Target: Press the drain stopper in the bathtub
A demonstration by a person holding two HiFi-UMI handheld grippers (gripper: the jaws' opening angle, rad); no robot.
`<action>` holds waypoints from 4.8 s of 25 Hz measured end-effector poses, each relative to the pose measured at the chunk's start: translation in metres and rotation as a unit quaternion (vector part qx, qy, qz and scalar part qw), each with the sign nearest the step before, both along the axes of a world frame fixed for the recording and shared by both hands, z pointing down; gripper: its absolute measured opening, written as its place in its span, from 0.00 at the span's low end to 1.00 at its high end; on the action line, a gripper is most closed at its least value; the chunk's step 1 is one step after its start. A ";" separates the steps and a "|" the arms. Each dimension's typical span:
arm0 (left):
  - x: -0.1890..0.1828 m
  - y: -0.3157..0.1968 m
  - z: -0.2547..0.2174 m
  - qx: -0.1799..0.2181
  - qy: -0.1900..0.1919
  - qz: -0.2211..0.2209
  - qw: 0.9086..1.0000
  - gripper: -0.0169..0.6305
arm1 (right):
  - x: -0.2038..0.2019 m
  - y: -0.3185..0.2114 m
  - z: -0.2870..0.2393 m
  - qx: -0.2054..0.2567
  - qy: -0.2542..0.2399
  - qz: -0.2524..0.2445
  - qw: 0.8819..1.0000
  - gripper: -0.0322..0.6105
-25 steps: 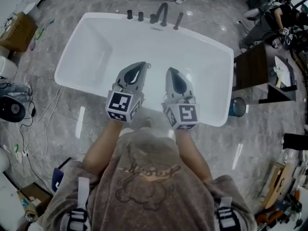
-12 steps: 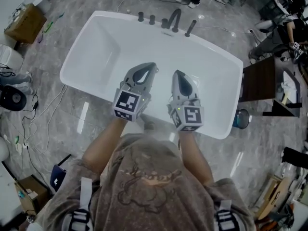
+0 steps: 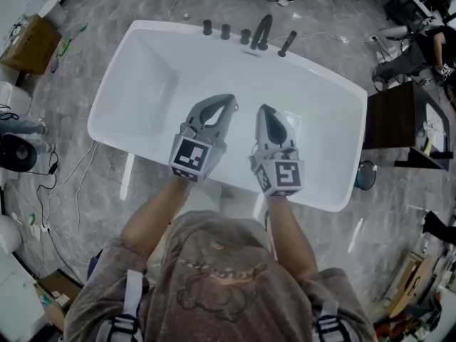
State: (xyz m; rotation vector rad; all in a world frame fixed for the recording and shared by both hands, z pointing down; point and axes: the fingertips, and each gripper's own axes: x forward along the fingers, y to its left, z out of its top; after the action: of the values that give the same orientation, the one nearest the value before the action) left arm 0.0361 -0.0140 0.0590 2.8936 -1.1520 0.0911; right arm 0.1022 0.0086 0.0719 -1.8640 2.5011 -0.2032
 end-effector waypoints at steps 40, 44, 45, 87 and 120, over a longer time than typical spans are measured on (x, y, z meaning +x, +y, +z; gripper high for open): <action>-0.006 -0.190 0.270 -0.034 -0.003 0.057 0.998 0.03 | -0.026 -0.195 0.270 -0.021 -0.004 0.002 1.000 0.05; -0.002 -0.200 0.310 -0.037 -0.019 0.066 0.997 0.03 | -0.022 -0.209 0.308 -0.020 0.006 0.000 1.000 0.05; 0.000 -0.203 0.318 -0.037 -0.018 0.067 0.997 0.03 | -0.020 -0.212 0.316 -0.020 0.010 0.001 1.000 0.05; 0.011 -0.239 0.578 -0.052 -0.030 0.041 0.997 0.03 | -0.001 -0.244 0.599 -0.073 -0.009 0.034 0.997 0.05; 0.015 -0.243 0.634 -0.095 -0.035 0.028 0.994 0.03 | 0.011 -0.254 0.872 -0.416 0.032 0.005 0.909 0.05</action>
State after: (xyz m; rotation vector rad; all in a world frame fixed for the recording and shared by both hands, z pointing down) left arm 0.0515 -0.2567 0.6934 2.7742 -1.0104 0.2892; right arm 0.1137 -0.2453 0.9440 -2.1041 2.6637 -1.4224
